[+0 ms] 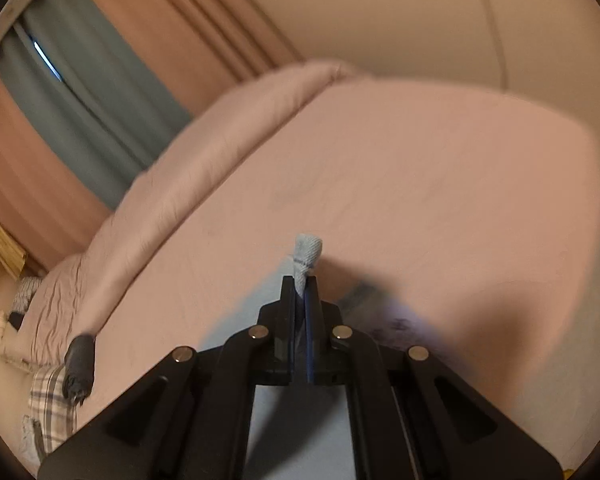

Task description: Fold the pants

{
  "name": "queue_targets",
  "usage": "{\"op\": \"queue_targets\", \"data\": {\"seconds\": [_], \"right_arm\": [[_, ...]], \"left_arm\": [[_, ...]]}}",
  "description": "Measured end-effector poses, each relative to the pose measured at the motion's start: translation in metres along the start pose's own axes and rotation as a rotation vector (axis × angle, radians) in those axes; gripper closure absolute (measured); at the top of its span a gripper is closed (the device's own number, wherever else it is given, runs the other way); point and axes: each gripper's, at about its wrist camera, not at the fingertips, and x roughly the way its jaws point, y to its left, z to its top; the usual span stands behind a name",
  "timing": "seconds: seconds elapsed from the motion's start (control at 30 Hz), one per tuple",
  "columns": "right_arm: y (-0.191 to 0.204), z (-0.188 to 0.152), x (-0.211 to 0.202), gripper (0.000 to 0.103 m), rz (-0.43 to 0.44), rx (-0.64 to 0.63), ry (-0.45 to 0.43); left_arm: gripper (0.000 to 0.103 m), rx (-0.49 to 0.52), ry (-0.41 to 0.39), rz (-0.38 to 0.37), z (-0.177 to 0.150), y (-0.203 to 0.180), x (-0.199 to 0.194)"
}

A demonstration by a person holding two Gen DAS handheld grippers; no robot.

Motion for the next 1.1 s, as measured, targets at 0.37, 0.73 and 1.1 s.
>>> {"op": "queue_targets", "data": {"seconds": [0.37,0.73,1.1], "right_arm": [[-0.077,-0.048,0.021,0.098,-0.241,0.057,0.175],[0.030,-0.037,0.009,0.048,-0.259,-0.210,0.195],[0.276,-0.161,0.134,0.045,0.406,-0.656,0.680]], "left_arm": [[0.073,0.013,0.033,0.055,0.002,-0.006,0.011],[0.020,0.065,-0.111,0.099,0.022,-0.014,-0.029],[0.018,0.135,-0.037,0.028,0.087,-0.018,0.034]]}}
